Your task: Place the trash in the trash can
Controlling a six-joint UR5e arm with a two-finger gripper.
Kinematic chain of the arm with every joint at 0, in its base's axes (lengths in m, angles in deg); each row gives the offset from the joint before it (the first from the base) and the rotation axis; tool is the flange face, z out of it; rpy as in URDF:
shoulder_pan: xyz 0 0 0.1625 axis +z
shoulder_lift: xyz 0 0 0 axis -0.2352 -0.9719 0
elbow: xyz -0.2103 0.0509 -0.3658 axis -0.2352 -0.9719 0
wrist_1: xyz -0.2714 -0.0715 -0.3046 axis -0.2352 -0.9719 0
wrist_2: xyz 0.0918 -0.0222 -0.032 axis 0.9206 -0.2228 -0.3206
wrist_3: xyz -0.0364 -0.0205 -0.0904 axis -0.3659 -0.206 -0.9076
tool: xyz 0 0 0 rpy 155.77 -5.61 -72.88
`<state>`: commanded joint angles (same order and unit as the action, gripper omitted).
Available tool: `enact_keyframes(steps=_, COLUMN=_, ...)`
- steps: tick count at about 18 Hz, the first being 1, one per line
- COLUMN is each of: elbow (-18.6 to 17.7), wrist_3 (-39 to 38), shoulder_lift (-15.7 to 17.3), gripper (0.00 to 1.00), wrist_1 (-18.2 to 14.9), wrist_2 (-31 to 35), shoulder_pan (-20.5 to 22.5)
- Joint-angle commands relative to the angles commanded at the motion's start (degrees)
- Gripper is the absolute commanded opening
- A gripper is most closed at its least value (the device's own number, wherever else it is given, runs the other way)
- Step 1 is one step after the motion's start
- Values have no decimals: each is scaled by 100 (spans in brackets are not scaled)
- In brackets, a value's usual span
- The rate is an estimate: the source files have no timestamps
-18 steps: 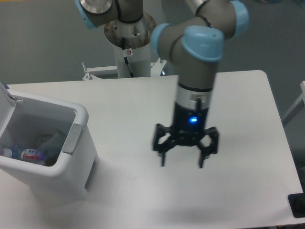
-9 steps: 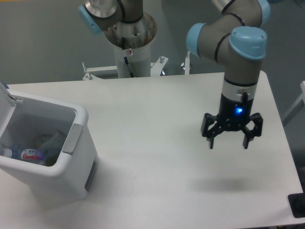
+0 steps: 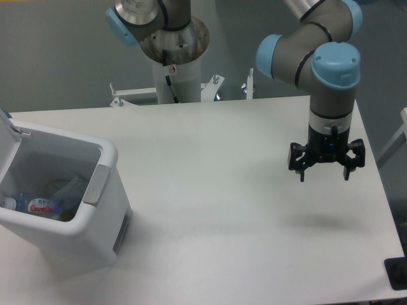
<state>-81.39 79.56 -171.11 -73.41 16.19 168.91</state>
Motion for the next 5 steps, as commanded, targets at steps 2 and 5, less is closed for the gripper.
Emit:
enact_keyframes(steps=2, elbow=-9, wrist_3=168, shoulder_lift=0, gripper=100, wrist_1=-149, wrist_2=237, shoulder_pan=-18)
enact_keyframes(steps=5, elbow=-35, wrist_3=187, shoulder_lift=0, gripper=100, wrist_1=-133, wrist_2=282, shoulder_pan=-18)
